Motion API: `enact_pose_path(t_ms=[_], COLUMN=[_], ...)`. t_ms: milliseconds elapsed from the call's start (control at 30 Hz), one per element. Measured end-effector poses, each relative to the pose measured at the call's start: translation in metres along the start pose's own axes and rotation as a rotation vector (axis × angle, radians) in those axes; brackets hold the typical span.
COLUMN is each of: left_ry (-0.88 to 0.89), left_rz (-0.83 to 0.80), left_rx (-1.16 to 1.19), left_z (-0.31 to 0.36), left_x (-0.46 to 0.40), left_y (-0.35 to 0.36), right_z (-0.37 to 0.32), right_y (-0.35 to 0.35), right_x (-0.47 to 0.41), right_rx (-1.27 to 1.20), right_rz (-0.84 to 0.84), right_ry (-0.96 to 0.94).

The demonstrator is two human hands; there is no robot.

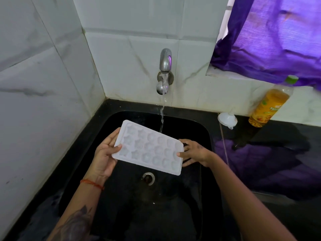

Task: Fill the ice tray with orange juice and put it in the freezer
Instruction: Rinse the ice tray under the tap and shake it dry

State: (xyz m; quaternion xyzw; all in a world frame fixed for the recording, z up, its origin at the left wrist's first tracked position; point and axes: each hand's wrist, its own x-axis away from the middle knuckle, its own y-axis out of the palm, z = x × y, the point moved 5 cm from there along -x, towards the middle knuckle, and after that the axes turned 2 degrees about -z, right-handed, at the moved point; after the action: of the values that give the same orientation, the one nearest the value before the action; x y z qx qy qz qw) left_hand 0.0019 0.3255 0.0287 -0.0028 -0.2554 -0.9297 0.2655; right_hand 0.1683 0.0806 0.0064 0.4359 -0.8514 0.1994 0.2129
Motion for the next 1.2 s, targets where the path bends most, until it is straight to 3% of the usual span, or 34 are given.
enact_pose_path(t_ms=[67, 167, 300, 367, 467, 600, 833, 1067, 1200], left_ry=[0.001, -0.017, -0.146, -0.199, -0.141, -0.02, 0.145, 0.039, 0.047], left_rz=[-0.034, 0.036, 0.137, 0.146, 0.171, 0.193, 0.145, 0.114, 0.145], left_rx=[-0.049, -0.194, -0.348, -0.328, -0.25, -0.224, -0.386, -0.501, -0.521], left_z=[0.0, -0.007, -0.032, -0.043, -0.045, -0.036, -0.031, -0.056, -0.065], left_x=[0.003, 0.007, 0.018, 0.024, 0.029, 0.031, 0.042, 0.059, 0.069], left_y=[0.003, -0.003, -0.008, -0.003, 0.01, 0.02, 0.032, 0.025, 0.028], right_z=[0.003, -0.009, -0.036, -0.045, -0.052, -0.052, -0.042, -0.023, -0.016], right_y=[-0.006, -0.015, -0.014, -0.004, 0.01, 0.018, 0.029, 0.029, 0.02], right_x=[0.015, 0.041, 0.085, 0.105, 0.13, 0.15, 0.166, 0.166, 0.169], right_rx=[-0.008, 0.1, 0.417, 0.553, 0.668, 0.684, 0.71, 0.783, 0.697], right_rz=[0.168, 0.411, 0.689, 0.787, 0.897, 0.979, 1.036, 0.993, 0.928], right_ry=[-0.095, -0.249, -0.492, -0.641, -0.839, -0.97, -1.055, -1.024, -0.983])
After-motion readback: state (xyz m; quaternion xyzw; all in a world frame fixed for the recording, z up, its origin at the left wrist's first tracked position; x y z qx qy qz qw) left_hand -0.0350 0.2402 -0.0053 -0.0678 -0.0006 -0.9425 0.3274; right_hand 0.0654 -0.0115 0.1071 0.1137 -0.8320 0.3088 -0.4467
